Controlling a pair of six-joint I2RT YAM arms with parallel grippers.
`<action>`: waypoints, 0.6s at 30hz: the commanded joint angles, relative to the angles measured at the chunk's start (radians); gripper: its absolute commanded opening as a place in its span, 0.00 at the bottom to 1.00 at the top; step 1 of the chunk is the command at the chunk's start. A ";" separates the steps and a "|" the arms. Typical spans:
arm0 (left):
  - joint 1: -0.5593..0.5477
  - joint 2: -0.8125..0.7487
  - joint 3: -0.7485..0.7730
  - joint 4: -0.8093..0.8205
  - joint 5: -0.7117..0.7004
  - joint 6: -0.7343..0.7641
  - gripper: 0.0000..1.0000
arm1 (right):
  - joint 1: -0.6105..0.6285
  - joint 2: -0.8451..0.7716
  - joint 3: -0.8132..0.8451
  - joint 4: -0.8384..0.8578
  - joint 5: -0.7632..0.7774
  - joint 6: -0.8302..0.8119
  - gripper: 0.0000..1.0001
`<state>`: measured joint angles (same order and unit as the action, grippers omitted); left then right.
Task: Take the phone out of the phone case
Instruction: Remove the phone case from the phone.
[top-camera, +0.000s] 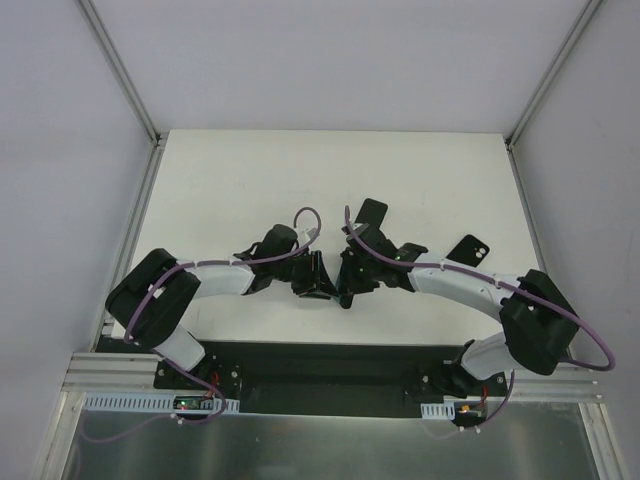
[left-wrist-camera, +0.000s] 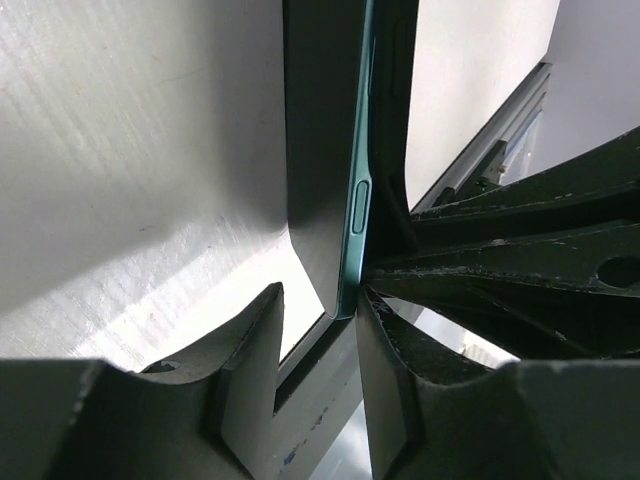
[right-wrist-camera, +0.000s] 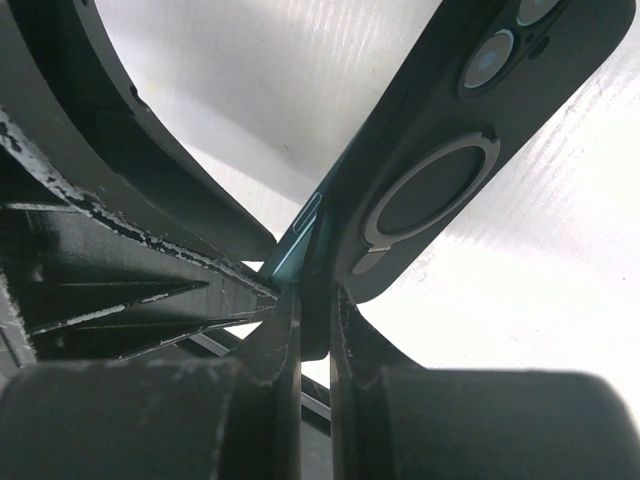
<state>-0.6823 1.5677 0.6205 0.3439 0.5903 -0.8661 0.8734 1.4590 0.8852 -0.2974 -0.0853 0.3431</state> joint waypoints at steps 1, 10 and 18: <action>-0.048 0.012 0.038 -0.077 -0.204 0.056 0.32 | 0.006 -0.008 -0.009 0.093 -0.044 0.000 0.01; -0.115 0.064 0.090 -0.117 -0.306 0.056 0.27 | 0.006 -0.020 -0.023 0.106 -0.053 -0.003 0.02; -0.126 0.121 0.125 -0.118 -0.325 0.052 0.15 | 0.003 -0.048 -0.045 0.107 -0.051 -0.004 0.01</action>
<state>-0.7872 1.6028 0.7227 0.2340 0.4366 -0.8257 0.8642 1.4105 0.8604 -0.3241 -0.0689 0.3092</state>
